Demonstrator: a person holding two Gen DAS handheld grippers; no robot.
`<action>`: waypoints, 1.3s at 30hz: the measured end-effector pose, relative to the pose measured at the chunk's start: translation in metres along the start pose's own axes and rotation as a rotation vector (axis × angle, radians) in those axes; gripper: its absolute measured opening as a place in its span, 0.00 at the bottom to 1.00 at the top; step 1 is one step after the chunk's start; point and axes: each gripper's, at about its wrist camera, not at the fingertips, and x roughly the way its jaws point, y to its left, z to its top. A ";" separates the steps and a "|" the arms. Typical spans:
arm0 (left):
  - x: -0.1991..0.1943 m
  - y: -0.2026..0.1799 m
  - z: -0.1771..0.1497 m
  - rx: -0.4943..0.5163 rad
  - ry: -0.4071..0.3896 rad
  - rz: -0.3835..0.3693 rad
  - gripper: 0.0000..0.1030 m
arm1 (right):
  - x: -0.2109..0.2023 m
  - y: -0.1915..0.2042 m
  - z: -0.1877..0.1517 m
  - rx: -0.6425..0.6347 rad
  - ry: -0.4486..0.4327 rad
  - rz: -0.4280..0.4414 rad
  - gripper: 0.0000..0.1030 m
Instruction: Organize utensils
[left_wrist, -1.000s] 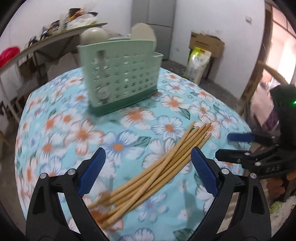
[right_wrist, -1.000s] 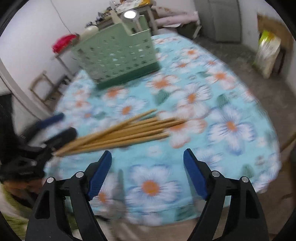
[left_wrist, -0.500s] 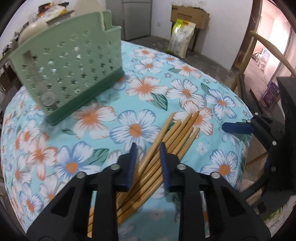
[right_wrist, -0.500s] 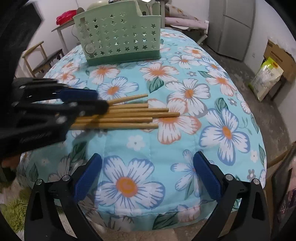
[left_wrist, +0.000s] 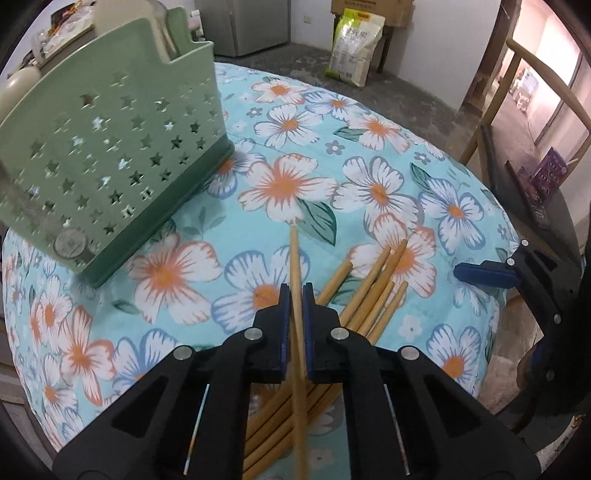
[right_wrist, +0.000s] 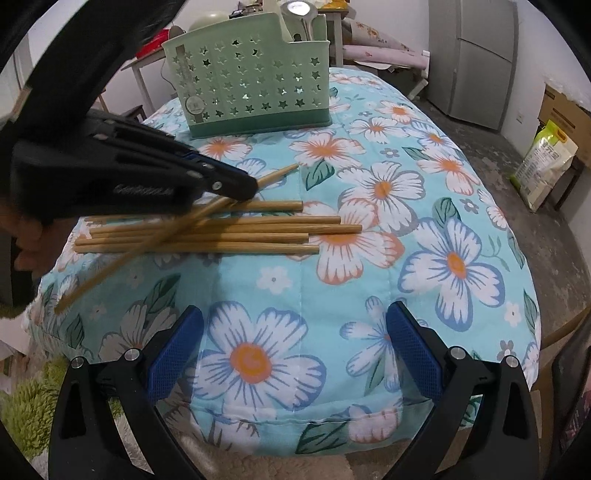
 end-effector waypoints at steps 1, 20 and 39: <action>0.003 0.000 0.003 0.006 0.020 0.001 0.06 | 0.000 0.000 0.000 0.000 -0.001 0.001 0.94; 0.025 0.010 0.026 -0.081 0.075 -0.013 0.05 | -0.003 0.000 -0.004 -0.008 -0.023 0.007 0.94; -0.105 0.069 -0.025 -0.402 -0.270 -0.008 0.05 | -0.009 -0.008 -0.003 0.032 -0.048 0.077 0.94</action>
